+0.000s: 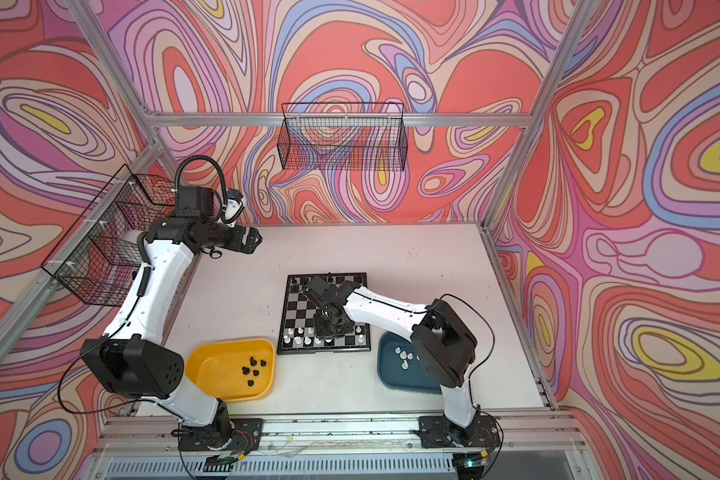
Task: Set up the chess pieces on the board
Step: 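Lift the white king and carry it over the chessboard's near row, then lower the white king onto its near-row square and open the right gripper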
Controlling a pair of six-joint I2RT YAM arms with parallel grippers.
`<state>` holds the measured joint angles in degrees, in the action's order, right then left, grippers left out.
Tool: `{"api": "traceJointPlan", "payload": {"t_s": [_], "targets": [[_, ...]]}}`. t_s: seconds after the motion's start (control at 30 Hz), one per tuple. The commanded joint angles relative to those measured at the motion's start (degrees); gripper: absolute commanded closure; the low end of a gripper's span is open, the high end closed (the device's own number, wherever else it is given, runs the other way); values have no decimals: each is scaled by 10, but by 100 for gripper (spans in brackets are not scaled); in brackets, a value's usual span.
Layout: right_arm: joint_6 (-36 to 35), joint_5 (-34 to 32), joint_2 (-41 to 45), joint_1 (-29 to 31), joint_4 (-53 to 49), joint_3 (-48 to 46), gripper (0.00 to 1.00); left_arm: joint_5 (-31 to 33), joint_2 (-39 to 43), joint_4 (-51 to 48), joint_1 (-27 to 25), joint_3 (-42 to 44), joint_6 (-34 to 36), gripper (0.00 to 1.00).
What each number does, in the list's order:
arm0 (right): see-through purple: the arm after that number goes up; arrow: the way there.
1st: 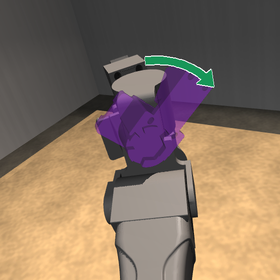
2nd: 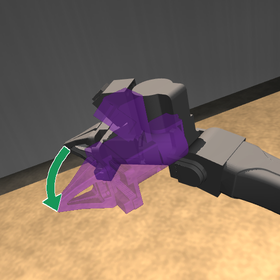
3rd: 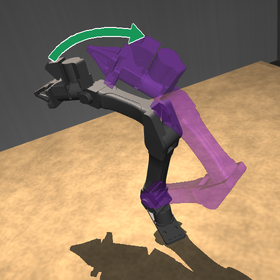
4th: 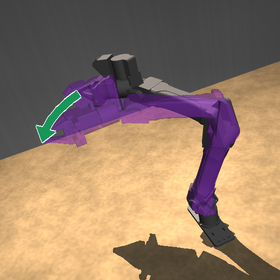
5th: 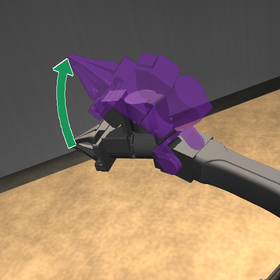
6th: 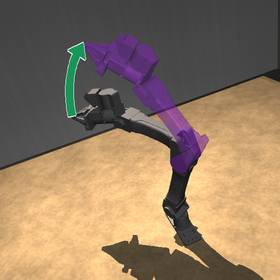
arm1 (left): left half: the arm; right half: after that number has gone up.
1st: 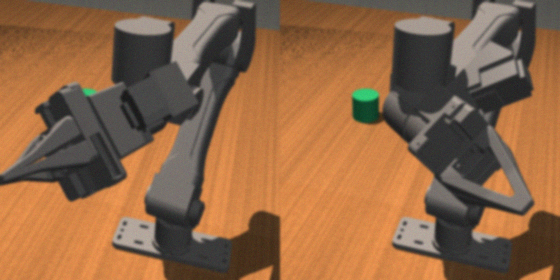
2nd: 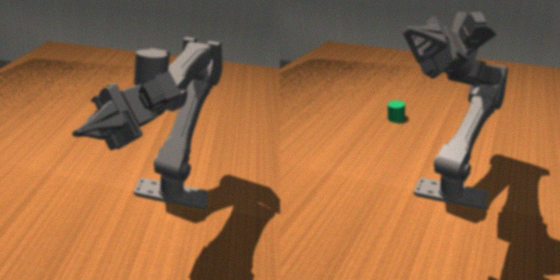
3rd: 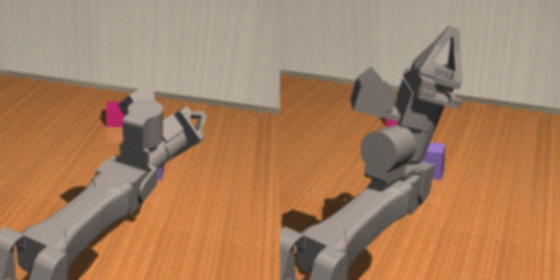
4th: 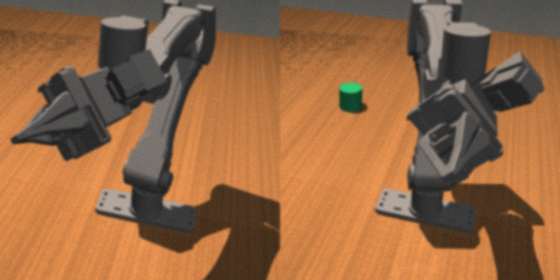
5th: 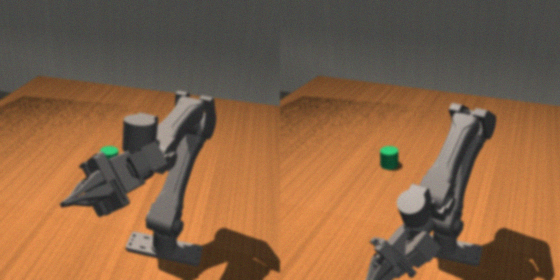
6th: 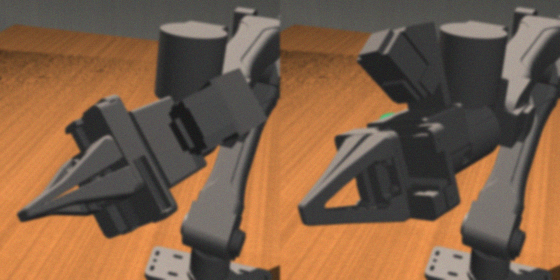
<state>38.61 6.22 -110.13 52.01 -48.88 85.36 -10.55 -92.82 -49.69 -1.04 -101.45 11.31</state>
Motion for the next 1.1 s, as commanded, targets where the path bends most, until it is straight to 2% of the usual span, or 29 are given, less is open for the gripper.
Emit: {"api": "traceJointPlan", "payload": {"t_s": [0.0, 0.77, 1.07], "targets": [[-1, -15, -12, 4, -9, 12, 92, -10, 15, 7, 3, 7, -3, 0], [1, -17, -28, 11, 10, -1, 91, -18, 16, 7, 3, 4, -7, 0], [0, -29, -19, 15, 2, -1, 79, -21, 18, 5, 3, 2, -8, 0]]}}
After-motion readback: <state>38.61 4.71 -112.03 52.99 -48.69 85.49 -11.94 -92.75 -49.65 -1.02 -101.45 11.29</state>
